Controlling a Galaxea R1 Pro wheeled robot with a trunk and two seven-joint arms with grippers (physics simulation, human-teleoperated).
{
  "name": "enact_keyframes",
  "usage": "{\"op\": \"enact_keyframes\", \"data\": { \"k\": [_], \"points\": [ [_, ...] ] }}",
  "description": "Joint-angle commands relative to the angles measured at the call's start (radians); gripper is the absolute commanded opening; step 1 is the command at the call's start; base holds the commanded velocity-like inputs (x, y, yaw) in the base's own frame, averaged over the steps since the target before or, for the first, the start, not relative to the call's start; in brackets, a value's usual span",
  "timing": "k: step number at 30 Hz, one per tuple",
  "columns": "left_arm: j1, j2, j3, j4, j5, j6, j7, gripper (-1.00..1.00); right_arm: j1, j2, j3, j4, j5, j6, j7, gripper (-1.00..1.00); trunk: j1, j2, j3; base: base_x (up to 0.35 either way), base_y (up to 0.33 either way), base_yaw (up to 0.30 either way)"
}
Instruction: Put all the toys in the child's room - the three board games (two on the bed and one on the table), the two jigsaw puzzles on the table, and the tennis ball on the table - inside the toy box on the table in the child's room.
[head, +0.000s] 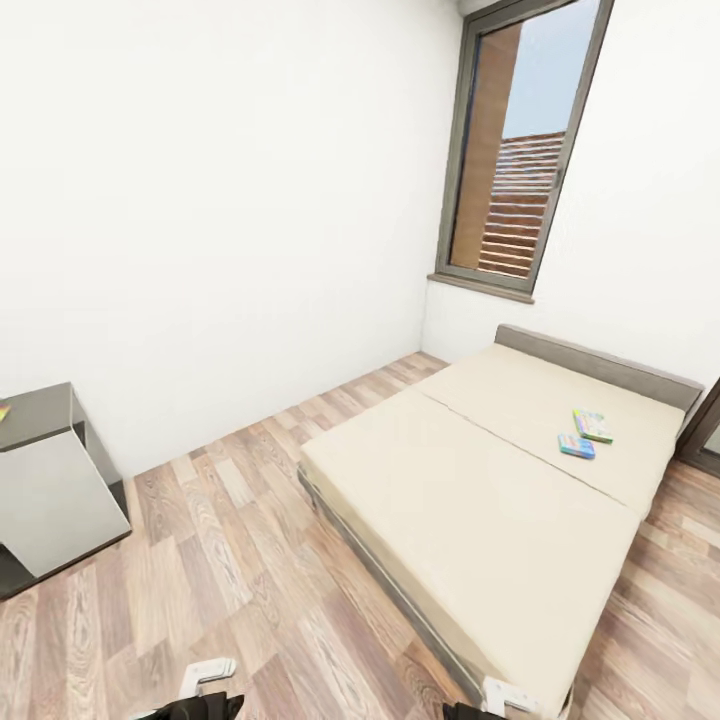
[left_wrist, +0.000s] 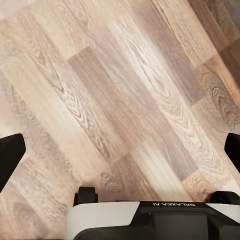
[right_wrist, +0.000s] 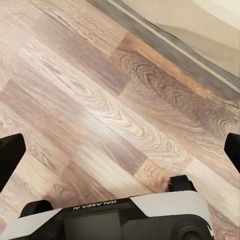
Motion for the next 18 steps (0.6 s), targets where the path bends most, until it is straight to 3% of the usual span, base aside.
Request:
{"op": "enact_keyframes", "data": {
  "k": [1,18],
  "points": [
    [-0.001,0.0,0.007,-0.001,0.01,0.01,-0.006,1.0,0.0,0.001,-0.003,-0.003,-0.011,0.005,-0.002,1.0,0.001,-0.002,-0.002,-0.015,-0.013,0.291],
    [-0.001,0.0,0.007,-0.001,0.01,0.01,-0.006,1.0,0.0,0.002,-0.002,-0.003,-0.011,0.005,-0.002,1.0,0.001,-0.002,-0.002,-0.003,-0.006,0.291]
  ]
}}
